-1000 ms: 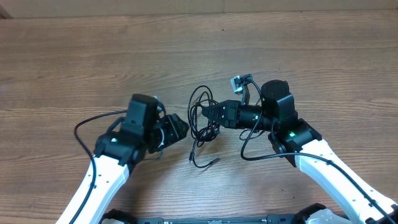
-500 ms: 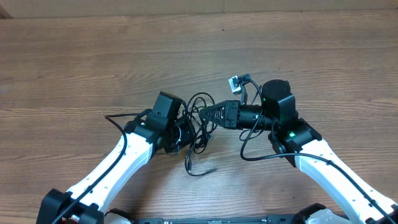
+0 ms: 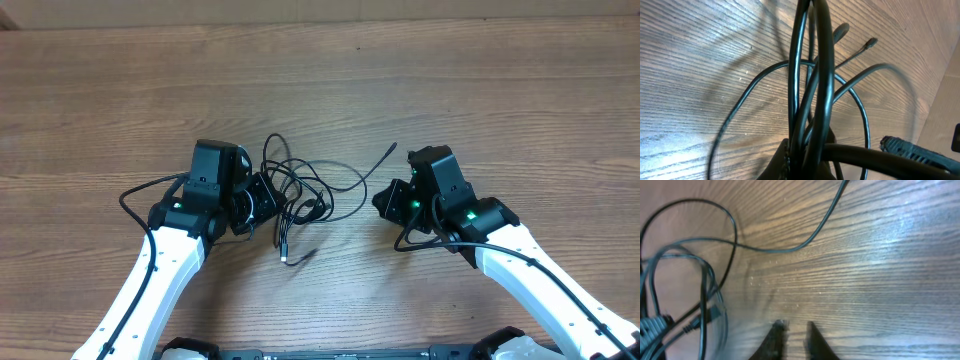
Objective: Untangle cables
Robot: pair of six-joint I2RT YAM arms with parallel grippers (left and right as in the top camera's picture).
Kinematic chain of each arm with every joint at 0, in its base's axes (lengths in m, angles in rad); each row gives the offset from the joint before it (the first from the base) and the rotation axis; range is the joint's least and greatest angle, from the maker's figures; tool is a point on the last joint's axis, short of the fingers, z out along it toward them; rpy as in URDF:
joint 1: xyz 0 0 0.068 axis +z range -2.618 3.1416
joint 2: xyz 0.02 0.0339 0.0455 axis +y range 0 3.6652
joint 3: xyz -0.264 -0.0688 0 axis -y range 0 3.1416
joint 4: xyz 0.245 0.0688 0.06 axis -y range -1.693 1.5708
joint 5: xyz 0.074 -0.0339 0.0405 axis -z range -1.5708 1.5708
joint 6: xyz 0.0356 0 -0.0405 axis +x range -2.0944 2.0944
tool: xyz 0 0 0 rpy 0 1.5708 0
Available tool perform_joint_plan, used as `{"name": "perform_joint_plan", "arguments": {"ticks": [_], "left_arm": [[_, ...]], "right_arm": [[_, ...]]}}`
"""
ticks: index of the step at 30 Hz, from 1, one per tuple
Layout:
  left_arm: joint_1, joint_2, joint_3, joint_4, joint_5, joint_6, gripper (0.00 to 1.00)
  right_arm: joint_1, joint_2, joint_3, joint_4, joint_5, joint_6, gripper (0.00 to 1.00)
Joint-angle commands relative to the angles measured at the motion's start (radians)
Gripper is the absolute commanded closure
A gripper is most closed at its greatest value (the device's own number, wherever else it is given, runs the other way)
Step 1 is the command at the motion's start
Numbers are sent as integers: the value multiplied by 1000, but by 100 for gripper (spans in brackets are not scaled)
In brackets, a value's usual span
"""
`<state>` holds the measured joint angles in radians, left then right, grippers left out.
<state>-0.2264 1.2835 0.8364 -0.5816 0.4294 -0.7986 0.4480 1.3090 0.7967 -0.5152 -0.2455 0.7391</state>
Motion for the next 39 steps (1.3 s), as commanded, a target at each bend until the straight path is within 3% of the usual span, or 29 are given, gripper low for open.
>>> {"name": "perform_joint_plan", "arguments": {"ticks": [1,5,8,13,14,15,20,24,30,35,39], "left_arm": [[10,-14,-2,2,8,36,95],[10,-14,-2,-7,-24,36,95],[10,-14,-2,-21,-90,-18,96],[10,-14,-2,-77,-195,-227,95],[10,-14,-2,-89,-198,-276,96],[10,-14,-2,-97,-196,-307,96],[10,-14,-2,-103,-169,-343,96],[9,-14,-2,-109,-93,-323,96],[9,-14,-2,-159,-43,-323,91],[9,-14,-2,-165,-40,-323,96],[9,-14,-2,-166,24,-249,96]], "right_arm": [[1,-18,7,4,-95,-16,64],[2,-18,7,0,-333,-15,51],[26,-18,7,-13,-439,-7,34],[117,-18,7,-21,-407,-6,27],[145,-18,7,-22,-358,-2,16],[162,-18,7,-22,-327,19,14],[245,-16,7,16,-87,138,13],[264,-6,7,132,9,209,33],[264,37,7,220,11,241,33],[264,75,7,296,28,241,33],[264,110,7,330,105,233,37]]}}
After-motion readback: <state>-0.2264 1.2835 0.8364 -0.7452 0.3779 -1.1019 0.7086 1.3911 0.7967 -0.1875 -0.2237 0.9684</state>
